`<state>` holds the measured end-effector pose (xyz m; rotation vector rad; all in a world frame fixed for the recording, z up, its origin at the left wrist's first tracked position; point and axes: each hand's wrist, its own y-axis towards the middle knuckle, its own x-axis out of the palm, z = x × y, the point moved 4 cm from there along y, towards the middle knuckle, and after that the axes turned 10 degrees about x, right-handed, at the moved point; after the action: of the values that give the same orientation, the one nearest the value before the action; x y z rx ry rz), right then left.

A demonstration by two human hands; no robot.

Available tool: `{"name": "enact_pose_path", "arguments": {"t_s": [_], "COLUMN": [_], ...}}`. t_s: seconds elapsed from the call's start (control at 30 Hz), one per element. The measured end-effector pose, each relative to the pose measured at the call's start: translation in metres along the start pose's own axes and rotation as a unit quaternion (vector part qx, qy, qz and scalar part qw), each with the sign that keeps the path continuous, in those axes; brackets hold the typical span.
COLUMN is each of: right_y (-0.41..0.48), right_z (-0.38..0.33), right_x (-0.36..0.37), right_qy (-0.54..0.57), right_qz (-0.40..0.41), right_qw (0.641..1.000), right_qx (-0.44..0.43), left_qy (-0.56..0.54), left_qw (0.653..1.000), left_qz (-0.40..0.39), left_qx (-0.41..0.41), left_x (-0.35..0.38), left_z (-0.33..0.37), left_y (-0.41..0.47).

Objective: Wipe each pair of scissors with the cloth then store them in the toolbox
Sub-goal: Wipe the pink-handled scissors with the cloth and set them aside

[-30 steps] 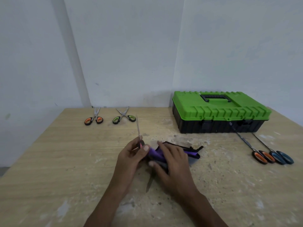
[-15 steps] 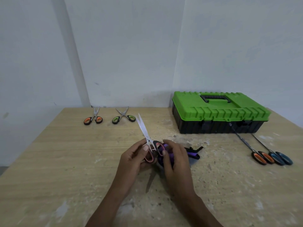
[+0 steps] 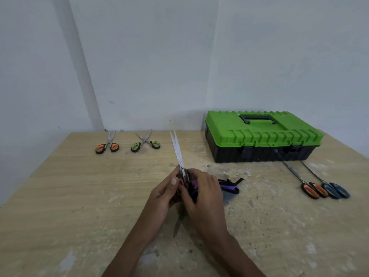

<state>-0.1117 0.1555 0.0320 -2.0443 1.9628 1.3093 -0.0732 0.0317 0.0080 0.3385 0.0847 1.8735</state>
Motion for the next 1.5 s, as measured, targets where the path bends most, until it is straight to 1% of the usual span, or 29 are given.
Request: {"name": "enact_pose_path", "arguments": {"t_s": [0.1, 0.17, 0.27, 0.3, 0.37, 0.47, 0.53, 0.6, 0.67, 0.8, 0.93, 1.03, 1.23, 1.3, 1.37, 1.4, 1.47, 1.5], "right_y": [0.009, 0.017, 0.026, 0.026, 0.024, 0.012, 0.004, -0.001, -0.001, 0.016, 0.034, 0.043, 0.053, 0.053, 0.049, 0.046, 0.040, 0.038], "right_z": [0.010, 0.026, 0.058, 0.070, 0.094, 0.133, 0.157, 0.179, 0.195, 0.206, 0.209, 0.212, 0.220, 0.217, 0.207, 0.198, 0.173, 0.158], "right_x": [-0.011, -0.024, -0.055, -0.069, -0.099, -0.141, -0.163, -0.178, -0.188, -0.190, -0.180, -0.172, -0.161, -0.160, -0.160, -0.159, -0.149, -0.142], "right_qy": [0.046, 0.059, 0.038, 0.018, -0.021, -0.086, -0.119, -0.124, -0.144, -0.257, -0.327, -0.350, -0.354, -0.370, -0.398, -0.390, -0.317, -0.262], "right_qz": [-0.029, -0.027, -0.001, 0.010, 0.022, 0.019, 0.012, 0.015, 0.023, 0.004, 0.007, 0.004, 0.004, -0.004, 0.016, 0.042, 0.073, 0.067], "right_qw": [0.998, 0.996, 0.996, 0.997, 0.996, 0.988, 0.977, 0.963, 0.952, 0.937, 0.923, 0.914, 0.908, 0.899, 0.890, 0.897, 0.936, 0.958], "right_qx": [0.025, 0.057, 0.076, 0.076, 0.090, 0.129, 0.175, 0.241, 0.270, 0.235, 0.202, 0.203, 0.225, 0.234, 0.224, 0.205, 0.133, 0.092], "left_qy": [0.036, 0.090, 0.215, 0.231, 0.221, 0.215, 0.214, 0.210, 0.217, 0.230, 0.236, 0.241, 0.244, 0.244, 0.239, 0.235, 0.233, 0.235], "left_qw": [0.999, 0.994, 0.971, 0.967, 0.971, 0.973, 0.973, 0.974, 0.973, 0.969, 0.968, 0.966, 0.965, 0.965, 0.966, 0.967, 0.968, 0.968], "left_qz": [-0.030, -0.062, -0.090, -0.090, -0.084, -0.078, -0.080, -0.077, -0.077, -0.076, -0.075, -0.078, -0.081, -0.079, -0.079, -0.079, -0.072, -0.065], "left_qx": [0.008, 0.017, 0.051, 0.055, 0.045, 0.033, 0.029, 0.023, 0.024, 0.038, 0.046, 0.050, 0.053, 0.057, 0.057, 0.055, 0.058, 0.064], "left_x": [0.004, 0.009, 0.012, 0.011, 0.012, 0.011, 0.011, 0.011, 0.012, 0.010, 0.007, 0.008, 0.008, 0.008, 0.008, 0.008, 0.007, 0.006], "left_z": [-0.004, -0.008, -0.011, -0.013, -0.012, -0.011, -0.011, -0.013, -0.013, -0.012, -0.014, -0.014, -0.016, -0.017, -0.017, -0.017, -0.017, -0.017], "left_y": [0.000, -0.002, -0.004, -0.003, -0.001, -0.001, -0.001, -0.001, -0.001, -0.002, -0.003, -0.003, -0.002, -0.002, -0.002, -0.002, -0.001, -0.001]}}
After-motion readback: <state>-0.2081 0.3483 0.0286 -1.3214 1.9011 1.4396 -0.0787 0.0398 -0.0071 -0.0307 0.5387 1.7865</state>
